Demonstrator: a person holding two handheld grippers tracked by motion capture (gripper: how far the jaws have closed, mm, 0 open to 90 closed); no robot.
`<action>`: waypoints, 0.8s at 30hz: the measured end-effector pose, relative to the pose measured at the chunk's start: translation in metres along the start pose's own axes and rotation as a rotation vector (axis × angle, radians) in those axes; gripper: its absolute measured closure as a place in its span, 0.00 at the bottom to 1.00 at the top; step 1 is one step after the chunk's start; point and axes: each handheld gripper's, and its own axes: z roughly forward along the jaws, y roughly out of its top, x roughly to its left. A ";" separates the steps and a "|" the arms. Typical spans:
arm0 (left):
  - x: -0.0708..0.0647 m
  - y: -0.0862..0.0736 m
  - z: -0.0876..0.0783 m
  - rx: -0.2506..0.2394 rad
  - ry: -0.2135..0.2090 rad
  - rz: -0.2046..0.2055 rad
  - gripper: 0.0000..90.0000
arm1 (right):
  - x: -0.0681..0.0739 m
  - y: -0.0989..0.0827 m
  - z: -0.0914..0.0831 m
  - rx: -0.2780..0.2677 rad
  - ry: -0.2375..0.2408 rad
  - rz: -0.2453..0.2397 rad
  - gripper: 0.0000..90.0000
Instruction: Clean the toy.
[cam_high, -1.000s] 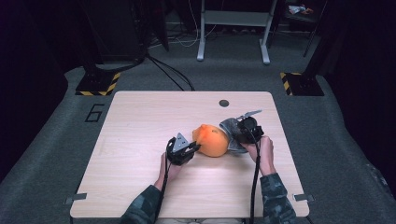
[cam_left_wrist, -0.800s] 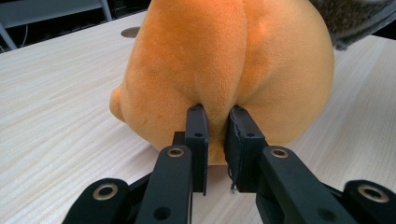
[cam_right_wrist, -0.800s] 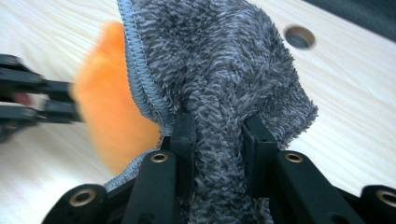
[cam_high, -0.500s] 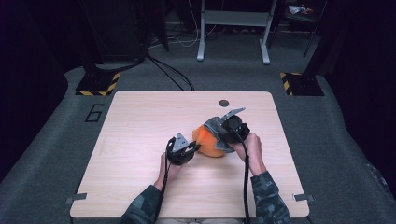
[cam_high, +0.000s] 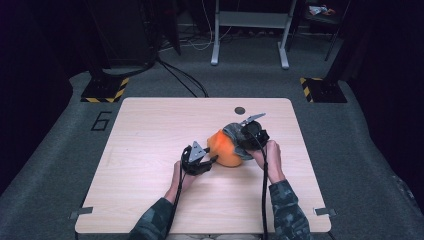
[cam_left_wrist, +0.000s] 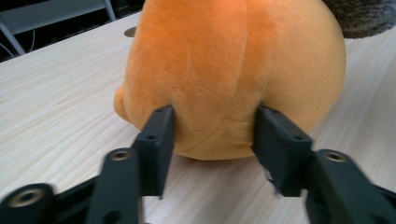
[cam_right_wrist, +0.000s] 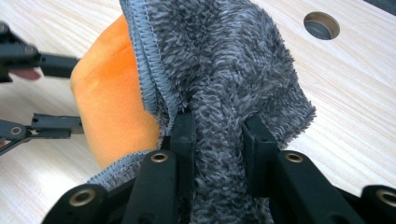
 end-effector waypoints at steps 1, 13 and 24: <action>0.000 -0.001 0.001 0.001 0.007 -0.006 0.73 | -0.001 0.000 0.001 0.000 0.001 0.007 0.77; -0.004 0.006 -0.010 -0.006 -0.025 -0.040 0.90 | 0.001 -0.003 -0.015 -0.088 -0.005 0.035 0.77; -0.005 0.006 -0.010 -0.025 -0.051 -0.068 0.90 | 0.026 0.010 -0.023 -0.119 0.032 -0.046 0.77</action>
